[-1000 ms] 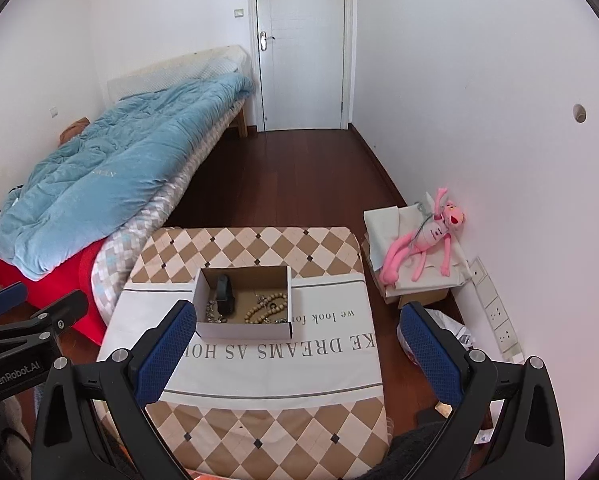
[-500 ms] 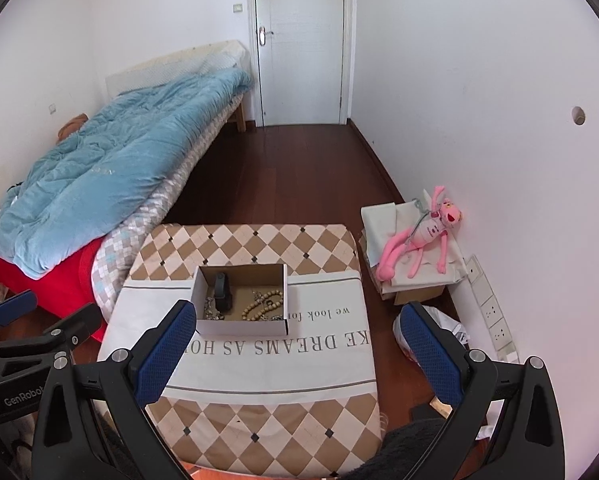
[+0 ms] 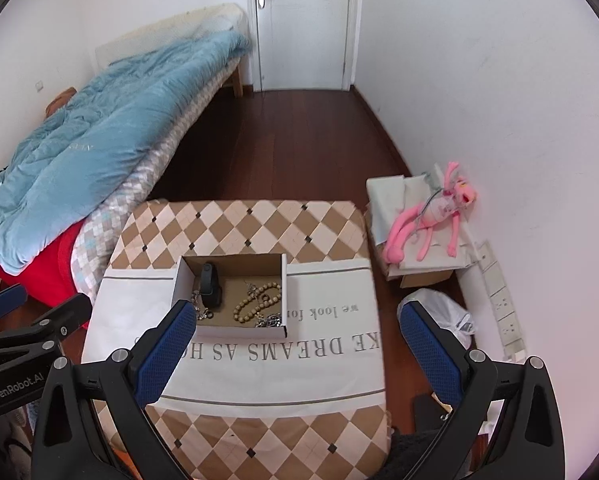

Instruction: Organize jewelry

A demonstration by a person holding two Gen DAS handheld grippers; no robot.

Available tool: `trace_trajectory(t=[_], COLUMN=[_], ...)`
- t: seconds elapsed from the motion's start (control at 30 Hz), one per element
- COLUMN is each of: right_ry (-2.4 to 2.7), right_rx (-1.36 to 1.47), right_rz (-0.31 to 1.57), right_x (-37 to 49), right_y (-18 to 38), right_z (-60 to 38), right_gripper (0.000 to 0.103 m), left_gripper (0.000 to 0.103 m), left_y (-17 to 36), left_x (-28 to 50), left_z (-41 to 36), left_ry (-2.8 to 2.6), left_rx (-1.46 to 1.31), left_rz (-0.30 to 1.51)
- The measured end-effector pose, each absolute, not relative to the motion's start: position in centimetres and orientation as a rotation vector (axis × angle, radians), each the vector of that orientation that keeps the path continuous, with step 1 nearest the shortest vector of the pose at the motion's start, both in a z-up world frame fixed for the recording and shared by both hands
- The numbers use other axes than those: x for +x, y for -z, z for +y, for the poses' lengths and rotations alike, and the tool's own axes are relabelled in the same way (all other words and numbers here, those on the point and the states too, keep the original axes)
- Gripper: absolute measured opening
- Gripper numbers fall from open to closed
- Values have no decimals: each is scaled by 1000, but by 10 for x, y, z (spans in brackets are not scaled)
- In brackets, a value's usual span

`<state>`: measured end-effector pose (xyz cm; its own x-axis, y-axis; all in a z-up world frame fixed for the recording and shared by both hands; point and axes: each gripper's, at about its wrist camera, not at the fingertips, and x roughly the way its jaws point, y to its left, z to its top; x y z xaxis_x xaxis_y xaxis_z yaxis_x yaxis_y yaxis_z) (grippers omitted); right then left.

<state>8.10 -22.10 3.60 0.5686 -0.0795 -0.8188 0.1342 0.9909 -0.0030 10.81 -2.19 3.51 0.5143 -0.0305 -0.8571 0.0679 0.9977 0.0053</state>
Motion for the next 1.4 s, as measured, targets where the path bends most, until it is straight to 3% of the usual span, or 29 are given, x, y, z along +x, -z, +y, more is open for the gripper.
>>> trace_trajectory(t=[0.5, 1.4], right_ry=[120, 80], right_rx=[19, 17], right_rz=[1081, 1112], right_x=[117, 114], right_y=[3, 3], right_z=[-224, -221], right_gripper=[103, 103], left_gripper=[103, 103], left_y=[5, 5], left_x=[138, 134], left_z=[-29, -19], left_ry=[69, 53], left_rx=[32, 36], left_rz=[1152, 1159])
